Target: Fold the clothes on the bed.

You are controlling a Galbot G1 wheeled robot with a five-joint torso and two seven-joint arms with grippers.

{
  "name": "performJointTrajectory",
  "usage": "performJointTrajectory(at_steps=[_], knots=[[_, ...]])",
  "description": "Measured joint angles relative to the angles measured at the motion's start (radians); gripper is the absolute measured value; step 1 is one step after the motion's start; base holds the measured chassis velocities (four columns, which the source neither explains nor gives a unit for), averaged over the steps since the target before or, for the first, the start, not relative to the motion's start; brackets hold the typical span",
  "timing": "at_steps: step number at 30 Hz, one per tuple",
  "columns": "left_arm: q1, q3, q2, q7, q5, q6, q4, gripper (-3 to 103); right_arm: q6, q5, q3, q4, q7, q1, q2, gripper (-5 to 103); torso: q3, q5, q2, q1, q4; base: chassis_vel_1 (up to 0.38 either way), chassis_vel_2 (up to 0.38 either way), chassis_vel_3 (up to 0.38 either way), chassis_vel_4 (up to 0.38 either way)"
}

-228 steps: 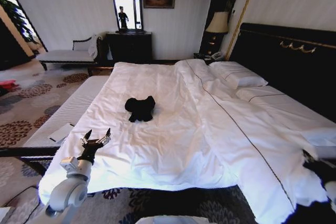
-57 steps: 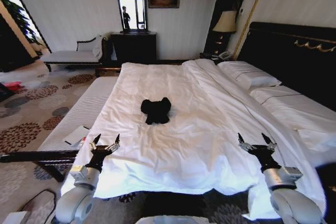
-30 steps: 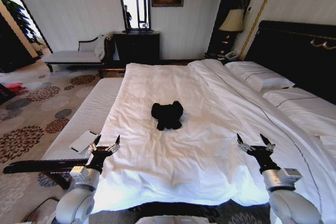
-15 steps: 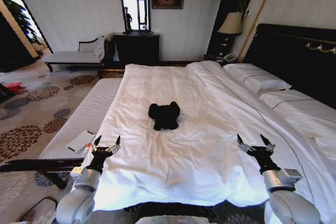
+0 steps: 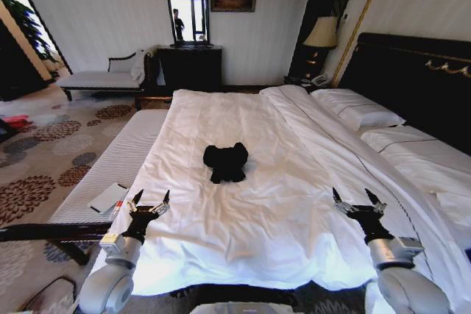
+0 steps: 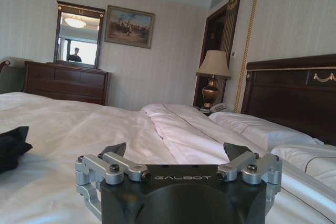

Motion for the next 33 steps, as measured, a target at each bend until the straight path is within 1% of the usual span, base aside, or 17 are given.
performJointTrajectory(at_steps=[9,12,14,17,18,19,20,21,22,23,24,26,28,29,31,32,33], knots=[[-0.059,0.017,0.025,-0.017,-0.028,0.027,0.021,100,0.002,0.012,-0.002,-0.010,0.007,0.012,-0.039,100,0.000,0.0000,0.000,0.000,0.0002,-0.026,-0.022,0.027,0.019],[-0.113,0.043,0.057,-0.029,-0.061,0.047,0.059,100,-0.007,0.042,-0.002,-0.008,0.007,0.023,-0.082,100,0.000,-0.0004,0.000,0.000,0.0001,0.000,0.000,0.000,0.000],[-0.122,0.047,0.063,-0.032,-0.066,0.050,0.065,100,-0.010,0.047,-0.001,-0.007,0.007,0.026,-0.089,100,0.000,-0.0003,0.000,0.000,0.0001,0.000,0.000,0.000,0.000],[-0.231,0.087,0.129,-0.053,-0.160,0.084,0.121,100,-0.073,0.127,0.000,0.002,0.020,0.074,-0.171,100,0.000,-0.0003,0.000,0.000,-0.0003,0.000,0.000,0.000,0.000],[-0.231,0.087,0.129,-0.053,-0.160,0.084,0.121,100,-0.073,0.127,0.000,0.002,0.020,0.074,-0.171,100,0.000,-0.0003,0.000,0.000,-0.0003,0.000,0.000,0.000,0.000],[-0.253,0.093,0.144,-0.053,-0.183,0.090,0.133,100,-0.091,0.156,-0.005,0.000,0.025,0.095,-0.191,100,0.000,-0.0002,0.000,0.000,-0.0003,0.000,0.000,0.000,0.000],[-0.290,0.096,0.173,-0.054,-0.227,0.097,0.156,100,-0.117,0.207,-0.025,-0.010,0.031,0.138,-0.232,100,0.000,-0.0001,0.000,0.000,-0.0002,0.000,0.000,0.000,0.000],[-0.290,0.096,0.173,-0.054,-0.227,0.097,0.156,100,-0.117,0.207,-0.025,-0.010,0.031,0.138,-0.232,100,0.000,-0.0001,0.000,0.000,-0.0002,0.000,0.000,0.000,0.000],[-0.318,0.105,0.193,-0.054,-0.255,0.100,0.173,100,-0.132,0.247,-0.043,-0.022,0.033,0.174,-0.267,100,0.000,0.0001,0.000,0.000,0.0008,0.000,0.000,0.000,0.000],[-0.330,0.111,0.201,-0.054,-0.265,0.101,0.180,100,-0.136,0.258,-0.047,-0.026,0.033,0.183,-0.277,100,0.000,0.0000,0.000,0.000,0.0009,0.000,0.000,0.000,0.000],[-0.409,0.150,0.234,-0.052,-0.305,0.103,0.219,100,-0.155,0.305,-0.066,-0.048,0.034,0.219,-0.321,100,0.000,-0.0001,0.000,0.000,0.0009,0.000,0.000,0.000,0.000],[-0.503,0.203,0.260,-0.041,-0.343,0.103,0.264,100,-0.167,0.338,-0.095,-0.083,0.040,0.260,-0.360,100,0.000,-0.0003,0.000,0.000,0.0000,0.000,0.000,0.000,0.000],[-0.534,0.224,0.266,-0.037,-0.358,0.104,0.280,100,-0.170,0.345,-0.108,-0.096,0.042,0.275,-0.370,100,0.000,-0.0003,0.000,0.000,-0.0005,0.000,0.000,0.000,0.000],[-0.617,0.283,0.277,-0.026,-0.400,0.110,0.328,100,-0.174,0.353,-0.138,-0.124,0.045,0.307,-0.390,100,0.000,-0.0001,0.000,0.000,-0.0002,0.000,0.000,0.000,0.000],[-0.727,0.373,0.280,-0.003,-0.451,0.118,0.397,100,-0.177,0.353,-0.169,-0.148,0.046,0.336,-0.402,100,0.000,0.0000,0.000,0.000,0.0006,0.000,0.000,0.000,0.000],[-0.764,0.404,0.279,0.004,-0.468,0.120,0.422,100,-0.178,0.354,-0.176,-0.151,0.046,0.342,-0.402,100,0.000,0.0000,0.000,0.000,0.0005,0.000,0.000,0.000,0.000],[-0.764,0.404,0.279,0.004,-0.468,0.120,0.422,100,-0.178,0.354,-0.176,-0.151,0.046,0.342,-0.402,100,0.000,0.0000,0.000,0.000,0.0005,0.000,0.000,0.000,0.000]])
